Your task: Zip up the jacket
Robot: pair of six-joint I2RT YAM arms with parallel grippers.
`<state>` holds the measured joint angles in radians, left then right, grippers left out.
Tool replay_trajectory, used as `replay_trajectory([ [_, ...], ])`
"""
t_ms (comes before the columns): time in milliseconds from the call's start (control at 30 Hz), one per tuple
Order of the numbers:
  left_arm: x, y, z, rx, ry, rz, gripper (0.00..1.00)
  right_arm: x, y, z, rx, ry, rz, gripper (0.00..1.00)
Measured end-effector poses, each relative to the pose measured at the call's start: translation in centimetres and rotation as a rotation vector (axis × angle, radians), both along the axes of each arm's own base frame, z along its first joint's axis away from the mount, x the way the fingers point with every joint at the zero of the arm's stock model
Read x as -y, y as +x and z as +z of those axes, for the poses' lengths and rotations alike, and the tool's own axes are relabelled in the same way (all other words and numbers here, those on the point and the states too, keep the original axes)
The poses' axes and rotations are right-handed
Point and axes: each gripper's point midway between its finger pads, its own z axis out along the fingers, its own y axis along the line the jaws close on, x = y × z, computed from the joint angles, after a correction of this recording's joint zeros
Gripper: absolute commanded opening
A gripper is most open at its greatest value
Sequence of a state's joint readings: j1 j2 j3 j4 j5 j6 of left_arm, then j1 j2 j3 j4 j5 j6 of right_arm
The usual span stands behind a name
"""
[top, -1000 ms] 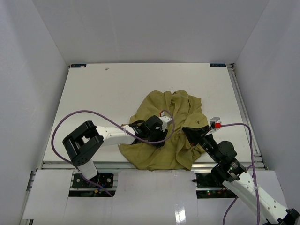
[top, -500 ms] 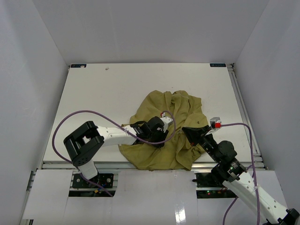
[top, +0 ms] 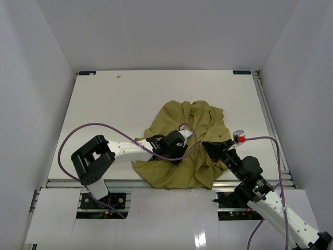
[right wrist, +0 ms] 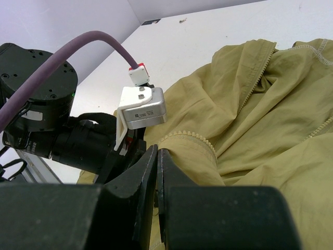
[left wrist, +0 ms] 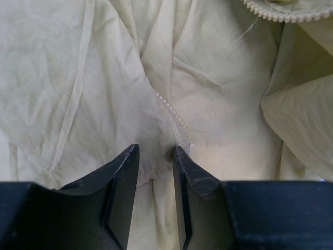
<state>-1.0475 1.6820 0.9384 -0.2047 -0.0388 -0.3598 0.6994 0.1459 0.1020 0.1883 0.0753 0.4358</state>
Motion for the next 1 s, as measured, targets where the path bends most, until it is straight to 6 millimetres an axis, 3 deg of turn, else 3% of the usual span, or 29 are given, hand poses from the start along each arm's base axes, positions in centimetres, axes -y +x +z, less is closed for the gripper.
replay_trajectory([
  [633, 0.4, -0.4, 0.5, 0.027, 0.024, 0.007, 0.43, 0.0, 0.0, -0.2, -0.005, -0.004, 0.0, 0.08],
  [833, 0.4, -0.4, -0.4, 0.018, 0.049, 0.014, 0.42, 0.0, 0.0, -0.2, -0.005, -0.004, 0.0, 0.08],
  [1000, 0.5, -0.1, -0.7, 0.021, 0.061, 0.025, 0.32, 0.0, 0.0, -0.2, -0.005, -0.005, 0.0, 0.08],
])
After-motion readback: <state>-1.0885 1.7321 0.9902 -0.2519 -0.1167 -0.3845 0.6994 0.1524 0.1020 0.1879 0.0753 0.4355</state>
